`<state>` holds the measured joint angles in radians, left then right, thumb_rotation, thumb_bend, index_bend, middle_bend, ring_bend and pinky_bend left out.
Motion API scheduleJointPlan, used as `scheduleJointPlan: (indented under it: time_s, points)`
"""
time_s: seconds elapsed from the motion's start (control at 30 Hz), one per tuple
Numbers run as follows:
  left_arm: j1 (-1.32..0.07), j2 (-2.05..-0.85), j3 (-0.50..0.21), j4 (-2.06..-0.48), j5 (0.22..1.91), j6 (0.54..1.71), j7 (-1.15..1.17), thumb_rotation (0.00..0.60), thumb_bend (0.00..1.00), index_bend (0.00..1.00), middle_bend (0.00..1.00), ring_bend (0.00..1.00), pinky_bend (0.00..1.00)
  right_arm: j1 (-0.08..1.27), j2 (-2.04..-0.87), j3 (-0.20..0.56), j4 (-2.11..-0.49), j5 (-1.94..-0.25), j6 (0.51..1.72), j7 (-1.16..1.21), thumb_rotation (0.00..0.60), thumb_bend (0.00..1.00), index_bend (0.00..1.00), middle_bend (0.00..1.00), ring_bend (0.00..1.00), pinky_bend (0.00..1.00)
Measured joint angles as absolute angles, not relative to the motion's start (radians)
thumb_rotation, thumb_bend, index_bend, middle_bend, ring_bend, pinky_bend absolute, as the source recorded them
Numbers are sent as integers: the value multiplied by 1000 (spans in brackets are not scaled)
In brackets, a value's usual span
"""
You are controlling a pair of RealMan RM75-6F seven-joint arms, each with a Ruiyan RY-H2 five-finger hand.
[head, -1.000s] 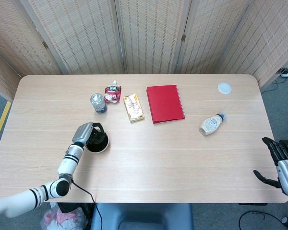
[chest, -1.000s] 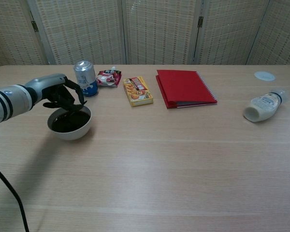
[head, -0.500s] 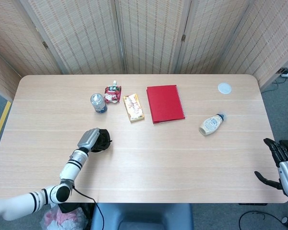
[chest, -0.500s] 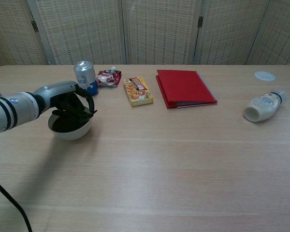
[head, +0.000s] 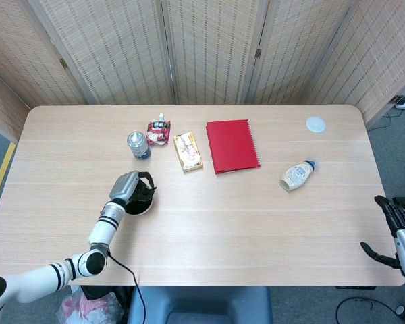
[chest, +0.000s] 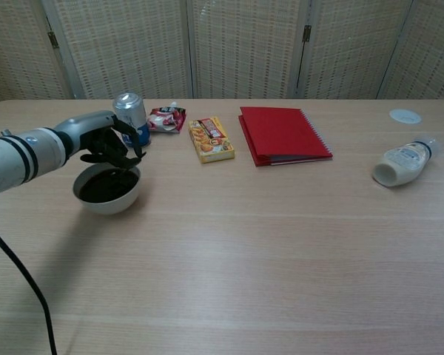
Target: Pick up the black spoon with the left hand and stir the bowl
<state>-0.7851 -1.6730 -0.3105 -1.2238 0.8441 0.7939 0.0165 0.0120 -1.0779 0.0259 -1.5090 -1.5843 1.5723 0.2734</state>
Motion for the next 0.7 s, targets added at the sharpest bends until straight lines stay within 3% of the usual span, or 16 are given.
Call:
scheduleJointPlan:
  time_s: [0.17,0.33,0.47,0.6,0.7]
  points:
    - [-757,-1638,-294,-1271,865,803,5,600,502,656,940,875,1000,17,-1079,29,-1509,-1588,1570,272,600,117,0,90,145,79]
    - [-729,-1595,-268,-1334,883,800,-5,600,362,391,917,867,1000,20,-1076,29,-1516,-1595,1572,267,600,116,0,90,145,79]
    - [-710,-1571,-261,-1373,903,823,-11,600,319,251,906,860,1000,18,-1072,29,-1523,-1597,1578,262,600,117,0,90,145,79]
    - [-687,-1539,-262,-1416,935,865,-28,600,317,190,895,851,1000,17,-1066,30,-1531,-1599,1582,257,600,117,0,90,145,79]
    - [-665,-1512,-263,-1444,960,908,-35,600,317,215,879,838,1000,19,-1060,28,-1535,-1601,1577,250,600,118,0,90,145,79]
